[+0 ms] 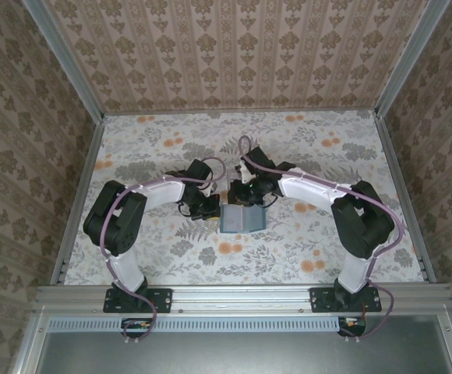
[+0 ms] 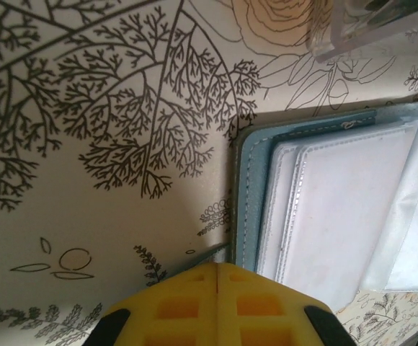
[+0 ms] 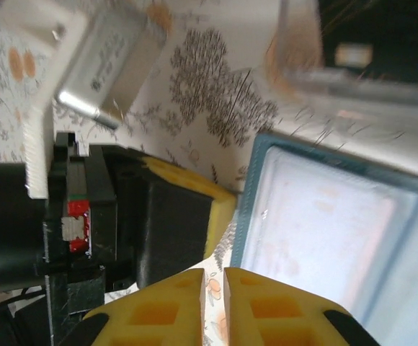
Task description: Take the credit cards out of the card holder
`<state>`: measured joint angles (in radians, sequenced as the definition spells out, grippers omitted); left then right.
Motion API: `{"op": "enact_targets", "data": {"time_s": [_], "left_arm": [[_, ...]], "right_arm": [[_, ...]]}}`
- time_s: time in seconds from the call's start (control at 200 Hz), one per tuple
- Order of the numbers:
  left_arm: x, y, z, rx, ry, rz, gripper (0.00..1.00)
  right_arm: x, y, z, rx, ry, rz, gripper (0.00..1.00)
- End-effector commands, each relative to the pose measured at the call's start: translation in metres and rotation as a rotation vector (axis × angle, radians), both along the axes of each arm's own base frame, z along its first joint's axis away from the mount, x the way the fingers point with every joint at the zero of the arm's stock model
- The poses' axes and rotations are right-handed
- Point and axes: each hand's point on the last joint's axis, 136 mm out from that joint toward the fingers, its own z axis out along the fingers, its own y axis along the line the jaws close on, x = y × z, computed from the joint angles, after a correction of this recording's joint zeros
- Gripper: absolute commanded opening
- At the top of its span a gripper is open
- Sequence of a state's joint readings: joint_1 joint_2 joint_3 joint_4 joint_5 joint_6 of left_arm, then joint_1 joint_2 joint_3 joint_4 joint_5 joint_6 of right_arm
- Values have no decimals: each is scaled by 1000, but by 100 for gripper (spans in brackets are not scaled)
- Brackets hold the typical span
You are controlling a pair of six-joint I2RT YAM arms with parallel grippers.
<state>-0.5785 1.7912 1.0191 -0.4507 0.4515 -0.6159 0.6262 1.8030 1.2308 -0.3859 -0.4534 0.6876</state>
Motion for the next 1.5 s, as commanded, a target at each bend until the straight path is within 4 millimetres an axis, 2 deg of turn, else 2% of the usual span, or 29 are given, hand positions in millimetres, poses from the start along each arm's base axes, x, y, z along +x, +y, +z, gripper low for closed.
{"op": "enact_targets", "data": {"time_s": [0.0, 0.155, 0.385, 0.64, 0.68, 0.915, 1.08, 1.49], "left_arm": [[-8, 1, -9, -6, 24, -19, 5], [-14, 4, -13, -7, 36, -15, 5], [-20, 9, -15, -4, 44, -7, 5], [-20, 11, -14, -8, 43, -1, 5], [-21, 11, -15, -7, 44, -2, 5], [-21, 12, -16, -9, 47, -2, 5], [-21, 14, -16, -8, 50, -1, 5], [-18, 14, -15, -10, 50, 0, 5]], "right_arm": [[-7, 11, -14, 13, 73, -14, 23], [-11, 16, -29, -15, 106, -10, 29], [-14, 12, -50, -79, 142, -20, 32], [-18, -9, -68, -244, 146, -36, 34], [-22, -17, -71, -292, 157, -36, 35], [-26, -38, -69, -426, 129, -38, 47], [-22, -47, -59, -496, 85, -38, 54], [-19, -67, -34, -606, 19, -36, 55]]}}
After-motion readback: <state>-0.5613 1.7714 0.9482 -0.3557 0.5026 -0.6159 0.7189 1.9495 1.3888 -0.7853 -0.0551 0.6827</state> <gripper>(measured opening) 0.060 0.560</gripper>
